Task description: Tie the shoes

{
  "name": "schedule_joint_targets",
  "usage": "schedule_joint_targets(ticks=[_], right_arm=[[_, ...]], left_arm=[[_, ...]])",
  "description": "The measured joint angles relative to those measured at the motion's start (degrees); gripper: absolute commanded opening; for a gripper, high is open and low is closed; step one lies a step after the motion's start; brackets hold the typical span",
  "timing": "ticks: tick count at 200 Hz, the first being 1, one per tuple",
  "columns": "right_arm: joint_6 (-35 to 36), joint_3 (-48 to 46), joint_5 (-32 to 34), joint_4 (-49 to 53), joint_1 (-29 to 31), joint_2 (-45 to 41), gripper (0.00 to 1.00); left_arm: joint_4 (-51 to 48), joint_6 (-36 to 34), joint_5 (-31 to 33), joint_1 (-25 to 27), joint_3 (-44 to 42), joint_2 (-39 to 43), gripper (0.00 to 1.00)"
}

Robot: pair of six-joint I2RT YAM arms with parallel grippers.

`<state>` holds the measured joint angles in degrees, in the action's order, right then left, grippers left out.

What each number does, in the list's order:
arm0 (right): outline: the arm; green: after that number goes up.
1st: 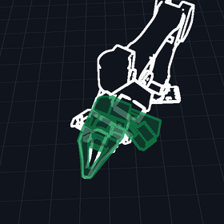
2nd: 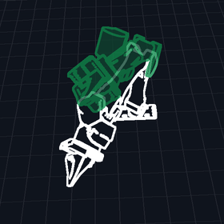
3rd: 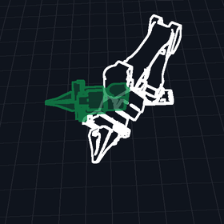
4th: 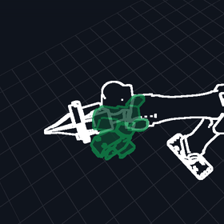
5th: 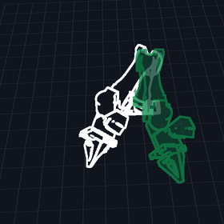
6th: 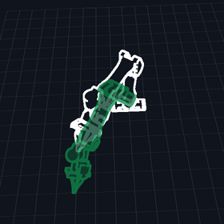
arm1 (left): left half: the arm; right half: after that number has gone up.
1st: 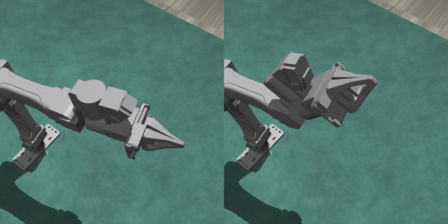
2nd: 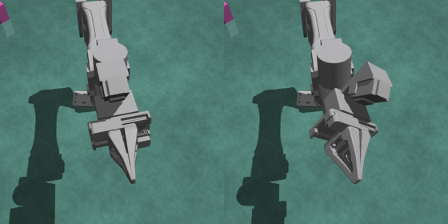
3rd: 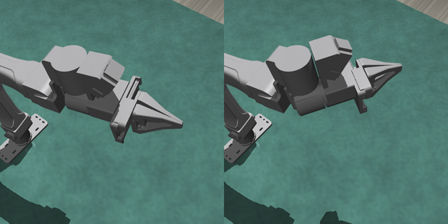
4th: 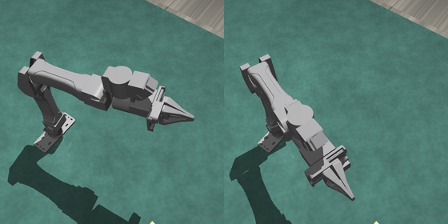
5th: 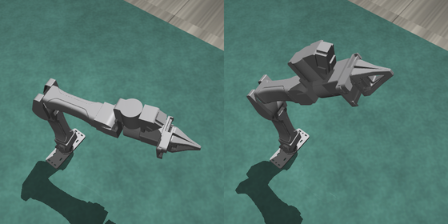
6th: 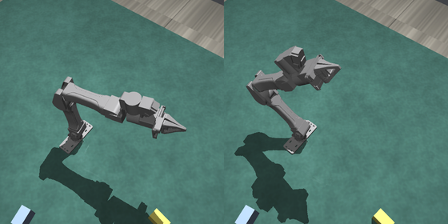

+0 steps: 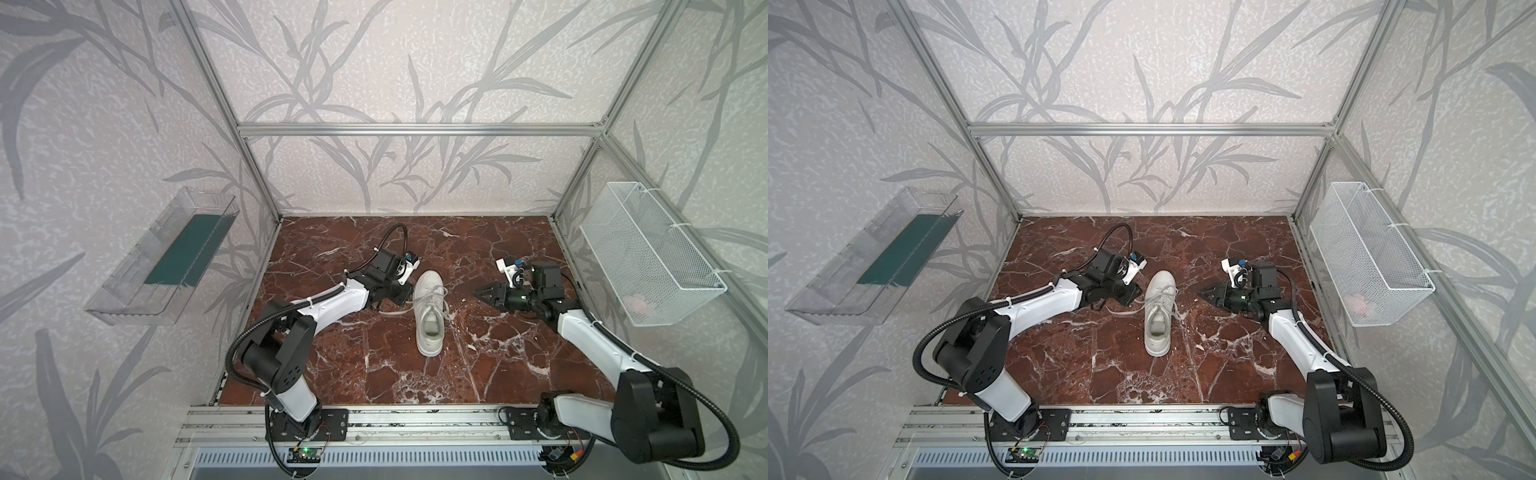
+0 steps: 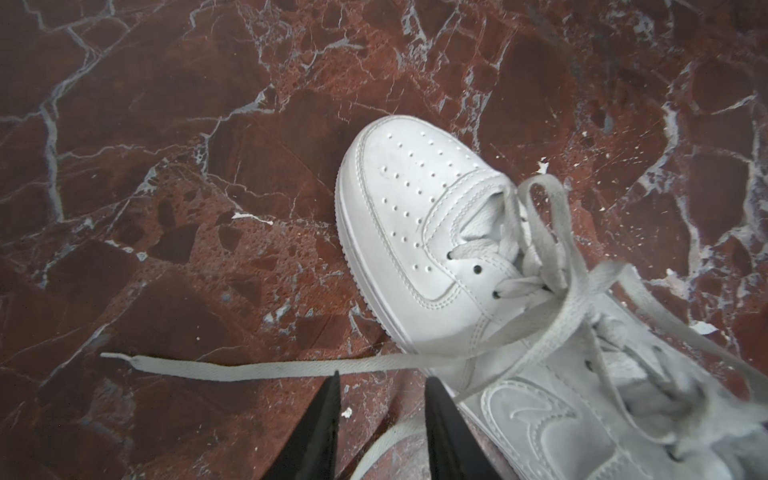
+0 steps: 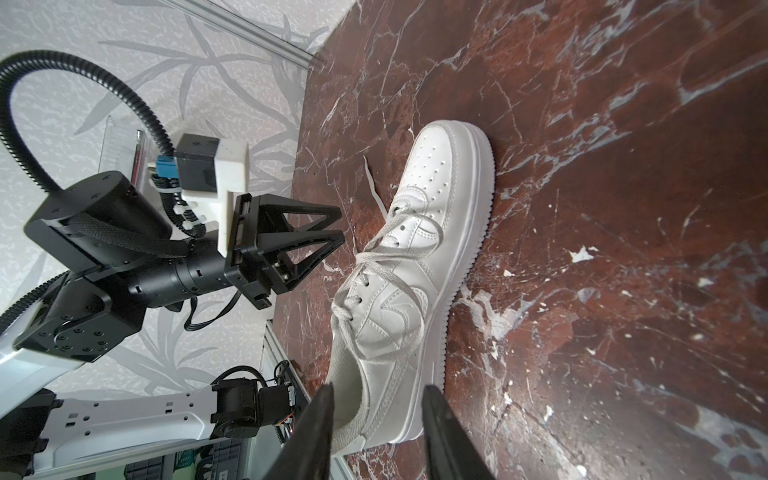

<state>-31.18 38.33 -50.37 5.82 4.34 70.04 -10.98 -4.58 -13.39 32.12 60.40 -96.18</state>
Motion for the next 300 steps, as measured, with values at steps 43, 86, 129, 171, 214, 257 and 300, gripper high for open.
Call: schedule_joint_targets(ticks=[43,86,129,171,214,257,300], right_arm=[[-0.26,0.0,1.07,0.74,0.0,-0.85,0.37],[0.26,0.04,1.46,2.49,0.0,-0.85,0.37],[1.73,0.11,1.42,3.76,0.0,-0.85,0.37],[2.51,0.2,1.4,4.26,0.0,-0.83,0.37],[2.75,0.2,1.38,4.94,0.0,-0.83,0.37],[2.75,0.2,1.33,4.94,0.0,-0.83,0.37],[2.75,0.2,1.31,4.96,0.0,-0.83,0.37]], left_arm=[[2.45,-4.48,1.49,0.0,-2.34,-1.86,0.4],[4.04,-7.04,2.73,0.0,-3.39,-2.99,0.42],[6.14,-8.41,2.86,0.0,-4.33,-4.22,0.43],[7.34,-8.98,2.8,0.0,-4.76,-4.98,0.43],[7.98,-8.72,2.99,0.0,-5.16,-5.29,0.43],[8.07,-8.7,2.1,0.0,-5.49,-5.29,0.43],[8.92,-8.35,0.66,0.0,-5.66,-6.27,0.43]])
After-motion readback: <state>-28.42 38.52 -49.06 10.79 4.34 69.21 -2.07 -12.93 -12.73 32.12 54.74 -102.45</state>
